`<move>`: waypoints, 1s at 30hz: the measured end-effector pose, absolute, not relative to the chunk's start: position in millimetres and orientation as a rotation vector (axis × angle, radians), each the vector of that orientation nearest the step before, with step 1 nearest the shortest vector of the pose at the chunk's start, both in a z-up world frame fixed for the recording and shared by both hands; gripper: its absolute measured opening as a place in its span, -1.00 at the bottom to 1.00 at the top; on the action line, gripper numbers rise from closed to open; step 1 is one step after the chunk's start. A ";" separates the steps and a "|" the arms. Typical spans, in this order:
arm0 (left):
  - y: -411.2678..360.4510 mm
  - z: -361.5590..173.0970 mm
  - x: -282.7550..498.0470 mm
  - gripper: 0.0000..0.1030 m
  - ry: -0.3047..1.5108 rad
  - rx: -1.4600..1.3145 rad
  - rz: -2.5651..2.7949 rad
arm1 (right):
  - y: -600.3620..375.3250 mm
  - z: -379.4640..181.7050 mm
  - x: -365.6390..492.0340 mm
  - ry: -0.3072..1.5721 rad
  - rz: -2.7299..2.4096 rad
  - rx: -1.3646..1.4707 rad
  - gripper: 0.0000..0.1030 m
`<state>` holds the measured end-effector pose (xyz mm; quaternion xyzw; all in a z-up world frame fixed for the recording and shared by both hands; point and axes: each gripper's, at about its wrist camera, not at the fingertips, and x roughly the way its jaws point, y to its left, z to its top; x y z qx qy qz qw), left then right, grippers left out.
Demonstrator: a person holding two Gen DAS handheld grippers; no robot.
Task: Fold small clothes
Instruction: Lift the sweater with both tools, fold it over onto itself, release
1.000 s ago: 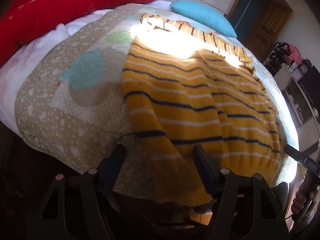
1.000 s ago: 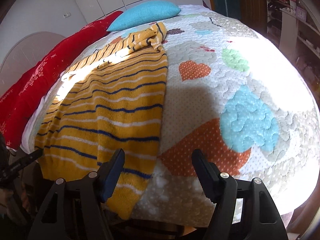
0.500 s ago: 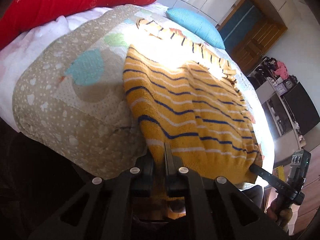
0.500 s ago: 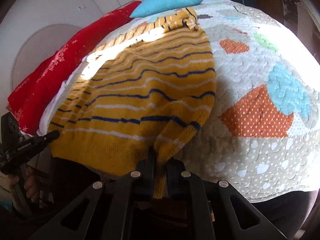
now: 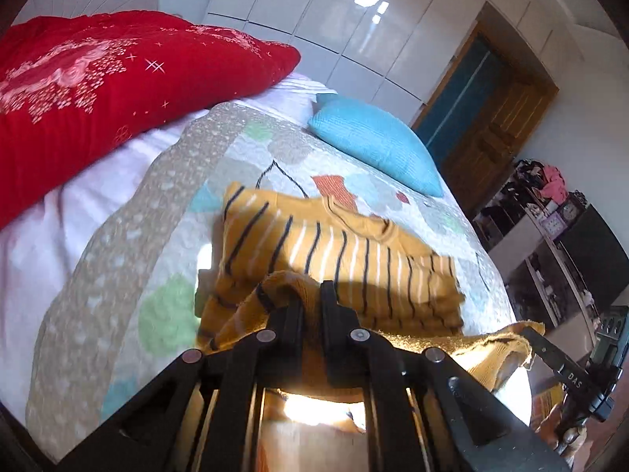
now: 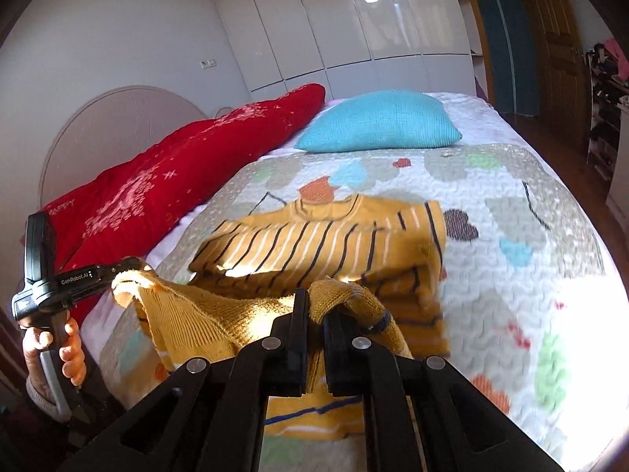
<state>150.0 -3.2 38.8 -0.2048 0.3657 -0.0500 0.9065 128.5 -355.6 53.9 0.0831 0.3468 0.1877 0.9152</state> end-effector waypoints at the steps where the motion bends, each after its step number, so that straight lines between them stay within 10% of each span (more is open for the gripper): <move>1: -4.3 37.2 177.7 -0.86 0.768 -0.414 -0.083 | -353.5 53.0 156.9 0.728 0.366 0.167 -0.86; 7: 1.8 -7.6 290.1 -0.71 0.971 -0.432 -0.007 | -359.9 -6.0 291.5 0.950 0.231 0.246 -0.60; 11: 25.3 -0.4 277.2 0.33 0.884 -0.518 -0.043 | -386.8 -2.4 292.2 0.871 0.202 0.323 0.07; 30: -15.2 -62.2 318.7 0.37 0.941 -0.169 0.007 | -306.3 -58.9 320.7 0.886 0.187 -0.085 -0.16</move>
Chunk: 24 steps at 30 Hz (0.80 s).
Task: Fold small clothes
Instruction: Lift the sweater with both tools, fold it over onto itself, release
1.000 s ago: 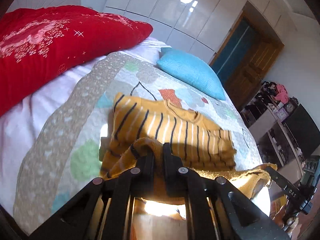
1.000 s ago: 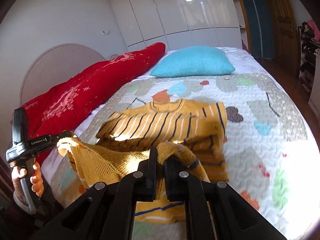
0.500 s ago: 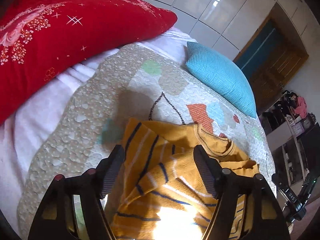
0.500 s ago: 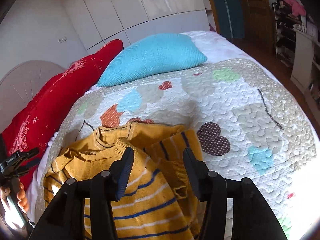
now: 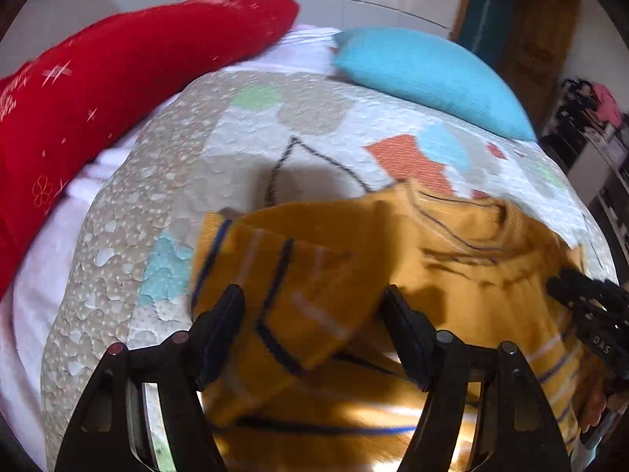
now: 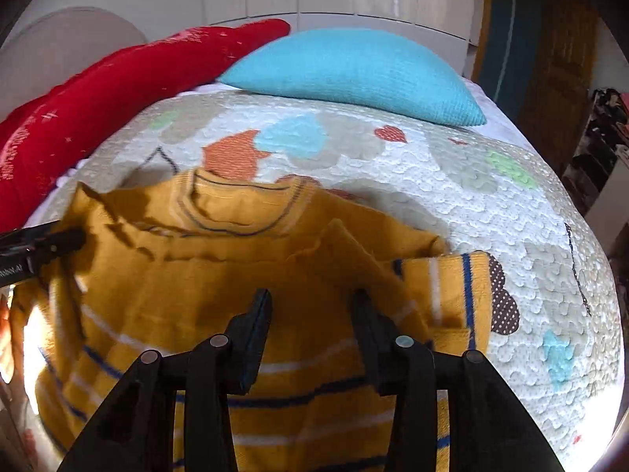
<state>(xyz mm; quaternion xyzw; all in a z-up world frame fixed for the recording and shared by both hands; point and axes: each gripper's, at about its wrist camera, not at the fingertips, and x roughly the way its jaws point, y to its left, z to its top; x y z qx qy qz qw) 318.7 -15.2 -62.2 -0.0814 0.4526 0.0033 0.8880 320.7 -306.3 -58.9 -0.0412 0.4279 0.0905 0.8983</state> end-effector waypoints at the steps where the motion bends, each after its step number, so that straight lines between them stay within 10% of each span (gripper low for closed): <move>1: -1.6 -70.8 326.0 0.37 0.956 -0.232 0.014 | -315.2 -64.4 330.2 0.888 0.162 -0.063 -0.16; 11: 27.3 -79.1 337.7 0.39 0.925 -0.372 -0.054 | -391.5 -89.0 357.4 0.888 0.276 0.434 -0.10; 19: 34.6 -31.4 290.8 0.41 0.905 -0.265 0.075 | -366.8 -62.5 350.5 0.924 0.176 0.230 -0.07; 24: 26.7 1.2 229.8 0.55 0.833 -0.138 0.110 | -387.0 -14.2 305.9 0.808 0.111 0.209 0.30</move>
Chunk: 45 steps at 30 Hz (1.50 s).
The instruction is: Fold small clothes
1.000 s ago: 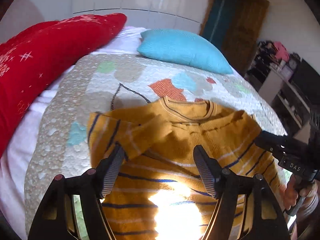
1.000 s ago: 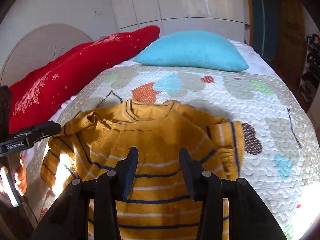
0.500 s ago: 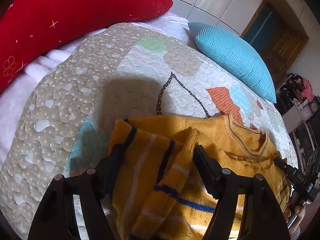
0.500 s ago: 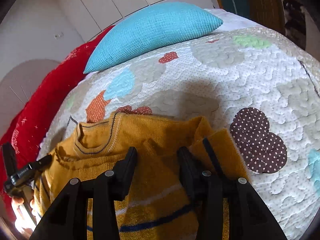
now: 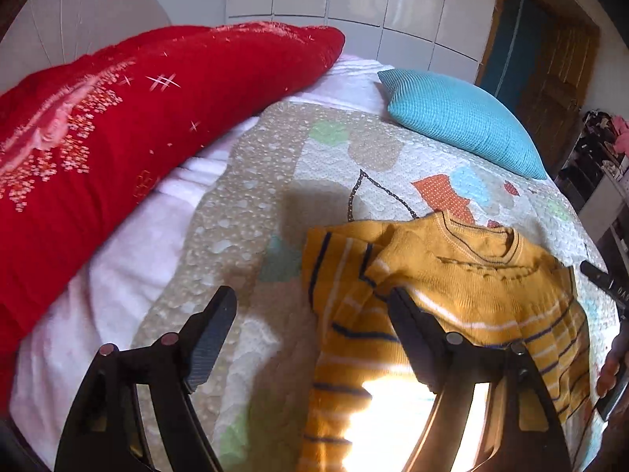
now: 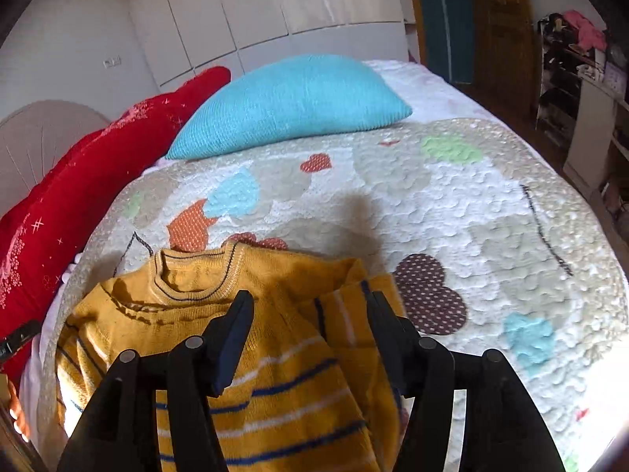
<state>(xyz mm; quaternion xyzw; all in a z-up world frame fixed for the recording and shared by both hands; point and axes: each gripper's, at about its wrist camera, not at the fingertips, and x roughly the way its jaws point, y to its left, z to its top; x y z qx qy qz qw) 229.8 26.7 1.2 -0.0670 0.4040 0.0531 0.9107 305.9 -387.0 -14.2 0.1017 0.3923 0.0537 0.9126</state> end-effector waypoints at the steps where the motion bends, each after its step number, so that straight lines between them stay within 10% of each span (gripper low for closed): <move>1: 24.4 3.3 215.6 0.57 0.824 -0.123 0.106 | -394.1 -8.0 296.1 0.800 0.111 0.215 0.33; 15: -4.8 -83.5 97.4 0.61 0.869 -0.080 0.134 | -433.9 -62.0 138.8 0.822 0.032 0.241 0.39; 45: -24.3 -96.2 88.2 0.96 0.789 0.065 0.281 | -426.6 -85.9 132.1 0.821 0.002 0.245 0.57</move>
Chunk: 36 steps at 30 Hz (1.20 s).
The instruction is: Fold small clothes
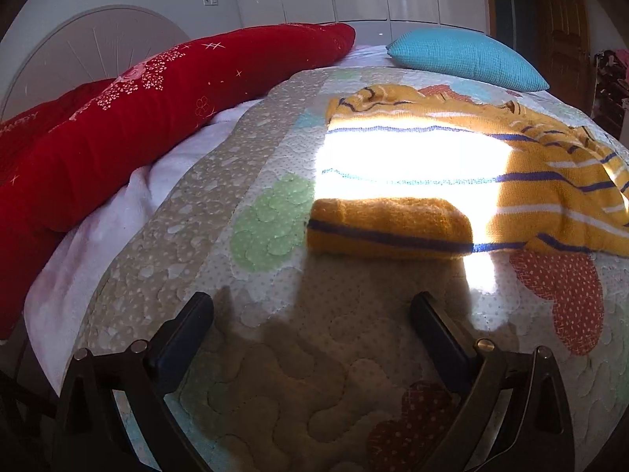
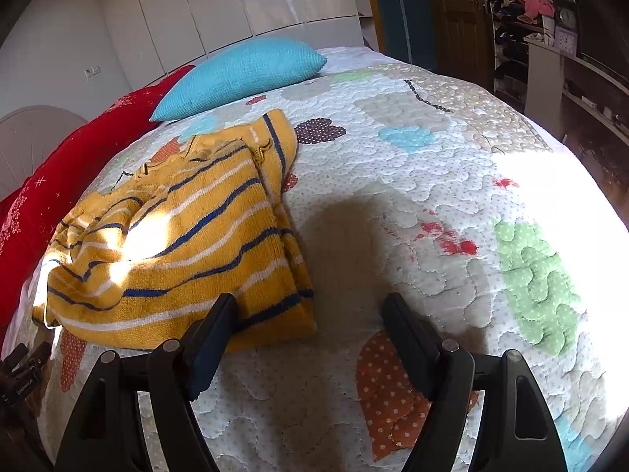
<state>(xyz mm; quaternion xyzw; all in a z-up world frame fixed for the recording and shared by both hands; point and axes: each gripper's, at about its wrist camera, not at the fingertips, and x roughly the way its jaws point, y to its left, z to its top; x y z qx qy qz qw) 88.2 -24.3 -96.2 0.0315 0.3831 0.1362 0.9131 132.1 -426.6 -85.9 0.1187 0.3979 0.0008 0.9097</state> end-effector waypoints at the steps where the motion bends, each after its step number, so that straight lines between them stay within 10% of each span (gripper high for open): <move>1: -24.9 -96.2 88.1 0.96 0.787 0.070 0.285 | -425.5 -85.9 132.3 0.822 -0.002 0.238 0.57; 36: -21.1 -95.3 87.3 0.96 0.790 0.043 0.276 | -420.5 -86.0 131.1 0.829 -0.022 0.204 0.64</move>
